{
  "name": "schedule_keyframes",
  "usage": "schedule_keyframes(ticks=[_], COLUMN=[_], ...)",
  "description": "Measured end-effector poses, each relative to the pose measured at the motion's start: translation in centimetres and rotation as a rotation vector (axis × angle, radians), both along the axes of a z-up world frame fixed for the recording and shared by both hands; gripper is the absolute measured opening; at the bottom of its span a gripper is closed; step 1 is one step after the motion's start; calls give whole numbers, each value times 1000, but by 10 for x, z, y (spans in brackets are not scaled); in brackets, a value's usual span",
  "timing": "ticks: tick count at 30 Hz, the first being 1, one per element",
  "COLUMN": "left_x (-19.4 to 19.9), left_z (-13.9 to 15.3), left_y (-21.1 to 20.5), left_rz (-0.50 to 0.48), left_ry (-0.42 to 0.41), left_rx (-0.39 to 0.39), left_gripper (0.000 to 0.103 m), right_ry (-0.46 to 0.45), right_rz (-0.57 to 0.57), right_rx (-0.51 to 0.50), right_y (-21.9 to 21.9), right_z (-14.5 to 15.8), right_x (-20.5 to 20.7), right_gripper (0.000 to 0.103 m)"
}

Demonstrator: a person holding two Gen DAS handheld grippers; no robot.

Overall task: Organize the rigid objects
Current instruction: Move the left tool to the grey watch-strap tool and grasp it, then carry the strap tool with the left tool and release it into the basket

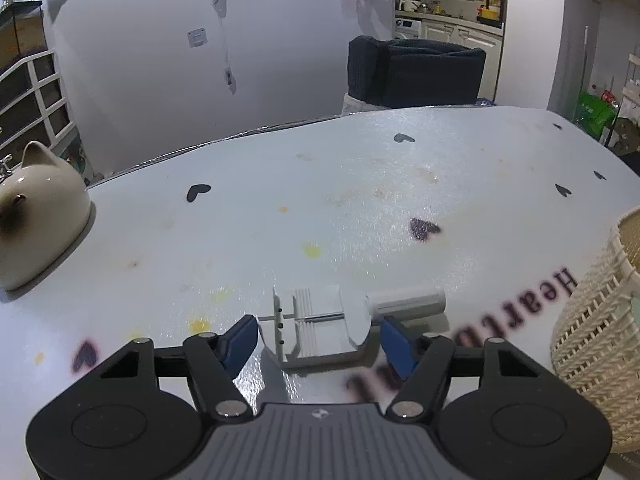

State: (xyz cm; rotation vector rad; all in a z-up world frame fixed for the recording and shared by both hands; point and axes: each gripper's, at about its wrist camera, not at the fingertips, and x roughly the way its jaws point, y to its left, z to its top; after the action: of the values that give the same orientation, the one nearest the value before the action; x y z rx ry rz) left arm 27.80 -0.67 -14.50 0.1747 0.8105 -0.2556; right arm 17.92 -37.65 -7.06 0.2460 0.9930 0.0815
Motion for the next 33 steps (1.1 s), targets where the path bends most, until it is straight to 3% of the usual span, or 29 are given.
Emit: schedule_keyframes(ticks=[13,27,33], left_x=[13,-22,-45], left_z=[-8,-1,22], left_y=[8,14,14], left_rz=[-80,22,70], left_ry=[6,-15,-38], left_rx=[-7,-100,-164], left_gripper=[65,64,64], right_ry=[11,11,10], right_rz=[-8,-9,-8], right_rx=[-8,-11,-10], right_y=[2,3,3], right_z=[-2,-2,-2], right_x=[3,3,2], right_gripper=[5,5,5])
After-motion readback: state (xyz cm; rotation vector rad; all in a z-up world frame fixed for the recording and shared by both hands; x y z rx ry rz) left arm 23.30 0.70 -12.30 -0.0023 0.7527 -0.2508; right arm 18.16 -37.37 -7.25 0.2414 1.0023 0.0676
